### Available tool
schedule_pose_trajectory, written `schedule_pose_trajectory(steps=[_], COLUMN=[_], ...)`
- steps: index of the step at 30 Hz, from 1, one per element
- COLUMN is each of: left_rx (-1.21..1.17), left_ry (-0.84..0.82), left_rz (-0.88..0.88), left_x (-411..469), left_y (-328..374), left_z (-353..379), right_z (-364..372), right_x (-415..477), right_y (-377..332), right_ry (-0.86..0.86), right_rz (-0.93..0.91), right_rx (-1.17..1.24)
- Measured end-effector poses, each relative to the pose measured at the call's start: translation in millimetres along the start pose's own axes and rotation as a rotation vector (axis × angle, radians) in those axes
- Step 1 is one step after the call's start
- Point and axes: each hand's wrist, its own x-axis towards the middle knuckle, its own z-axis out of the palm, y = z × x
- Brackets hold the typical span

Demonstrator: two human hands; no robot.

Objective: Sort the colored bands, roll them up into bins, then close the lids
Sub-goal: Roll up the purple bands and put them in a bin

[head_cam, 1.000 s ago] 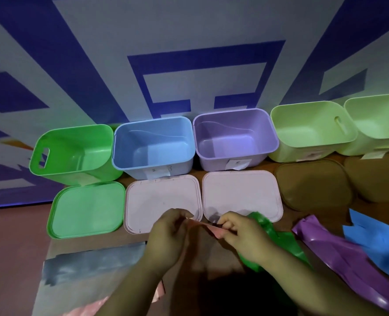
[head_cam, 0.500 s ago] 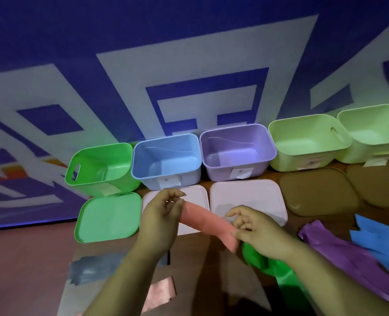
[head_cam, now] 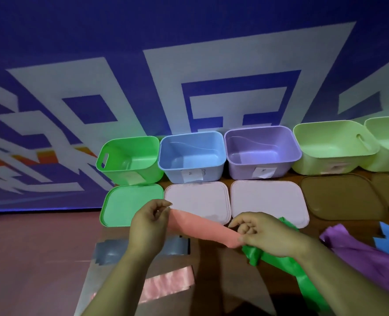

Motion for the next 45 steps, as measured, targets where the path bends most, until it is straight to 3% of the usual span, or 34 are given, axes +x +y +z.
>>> schedule_pose_trajectory(steps=[20, 28, 34, 45], left_rx=[0.064, 0.105, 0.350, 0.331], left_ry=[0.164, 0.152, 0.041, -0.099], left_rz=[-0.497, -0.600, -0.471, -0.192], left_x=[-62, -75, -75, -65], left_y=[-203, -244, -246, -191], left_z=[-104, -117, -111, -58], right_z=[152, 194, 192, 143], right_x=[92, 114, 116, 79], right_y=[-7, -3, 4, 11], right_ry=[-0.263, -0.249, -0.198, -0.059], right_rz=[0.037, 0.043, 0.076, 0.060], right_rx=[-0.319, -0.519, -0.577, -0.509])
